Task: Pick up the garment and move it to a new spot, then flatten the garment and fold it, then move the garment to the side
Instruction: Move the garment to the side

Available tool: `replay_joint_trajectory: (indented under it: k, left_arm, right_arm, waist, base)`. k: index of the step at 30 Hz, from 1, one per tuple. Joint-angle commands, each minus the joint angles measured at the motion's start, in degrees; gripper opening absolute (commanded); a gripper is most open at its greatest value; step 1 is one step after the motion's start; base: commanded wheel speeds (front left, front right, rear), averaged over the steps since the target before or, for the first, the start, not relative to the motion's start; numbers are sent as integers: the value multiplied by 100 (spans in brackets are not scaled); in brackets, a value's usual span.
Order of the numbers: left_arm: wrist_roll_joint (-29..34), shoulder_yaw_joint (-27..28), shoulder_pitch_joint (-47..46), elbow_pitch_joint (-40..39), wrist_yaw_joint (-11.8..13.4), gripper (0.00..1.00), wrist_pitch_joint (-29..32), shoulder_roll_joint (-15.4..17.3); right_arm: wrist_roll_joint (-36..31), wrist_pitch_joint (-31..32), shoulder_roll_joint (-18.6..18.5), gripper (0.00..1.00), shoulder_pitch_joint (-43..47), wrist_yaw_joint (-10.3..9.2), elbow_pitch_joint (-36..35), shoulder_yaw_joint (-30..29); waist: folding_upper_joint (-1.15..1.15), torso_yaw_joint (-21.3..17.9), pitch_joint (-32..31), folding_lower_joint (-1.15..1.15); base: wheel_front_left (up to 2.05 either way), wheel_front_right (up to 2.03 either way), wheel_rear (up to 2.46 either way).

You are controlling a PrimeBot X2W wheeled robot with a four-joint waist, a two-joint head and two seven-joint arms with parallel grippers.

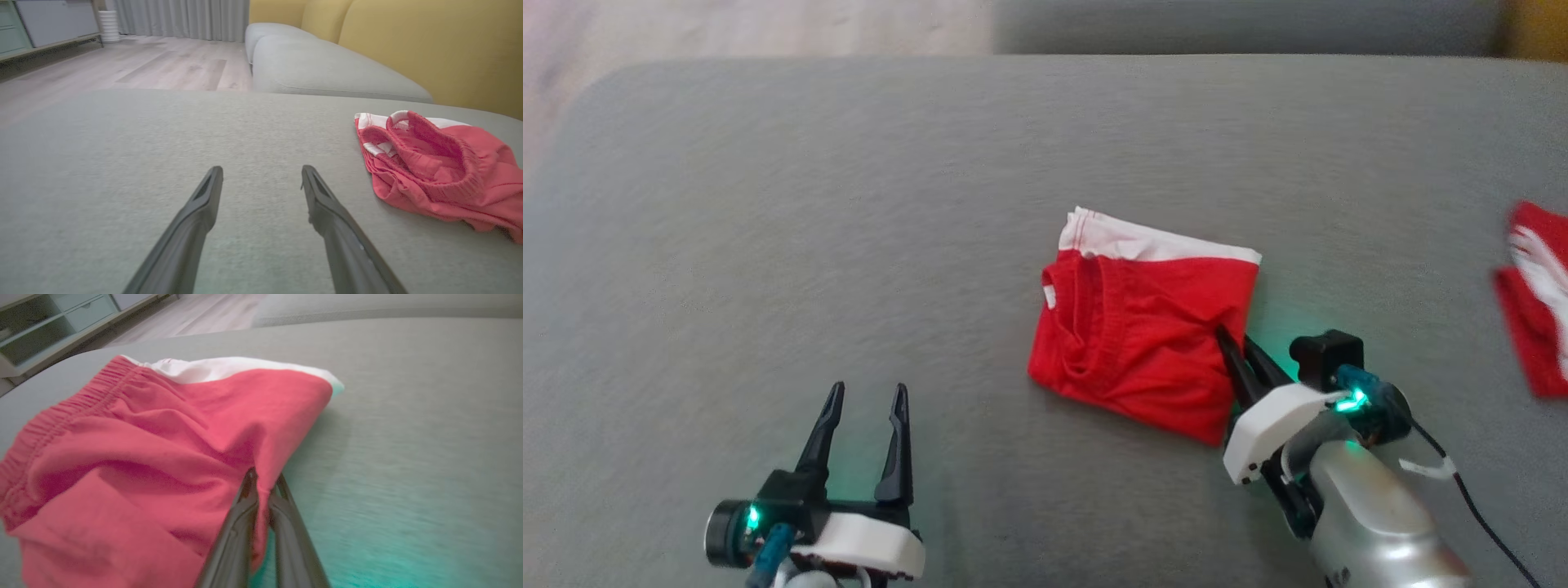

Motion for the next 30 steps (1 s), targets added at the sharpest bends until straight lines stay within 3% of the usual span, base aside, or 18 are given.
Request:
replay_joint_trajectory:
  k: [1, 9, 15, 24, 30]
  left_arm:
    - [18, 222, -173, -157, -39, 100, -55, 10]
    - [-42, 142, -238, -177, -48, 100, -55, 10]
    - [-75, 129, -280, -174, -14, 100, -55, 10]
    - [9, 138, -294, -101, -45, 100, -55, 10]
    - [97, 161, -314, -70, -93, 100, -55, 10]
  right_arm:
    - [-4, -75, -8, 0, 94, -4, -165, 58]
    - [35, -77, -8, 0, 333, -4, -467, 200]
    - [57, -78, -8, 0, 429, -4, -655, 324]
    - [-148, -78, -8, 0, 266, -4, -811, 365]
    - [-603, -78, -244, 0, -550, -4, -571, 402]
  waist:
    - [0, -854, -243, 0]
    - [0, -2545, -332, 0]
    - [0, -3295, -260, 0]
    - [0, -3435, -143, 0]
    - [0, -3161, 34, 0]
  base:
    - [0, 0, 0]
    - [0, 0, 0]
    - [0, 0, 0]
    - [0, 0, 0]
    - [0, 0, 0]
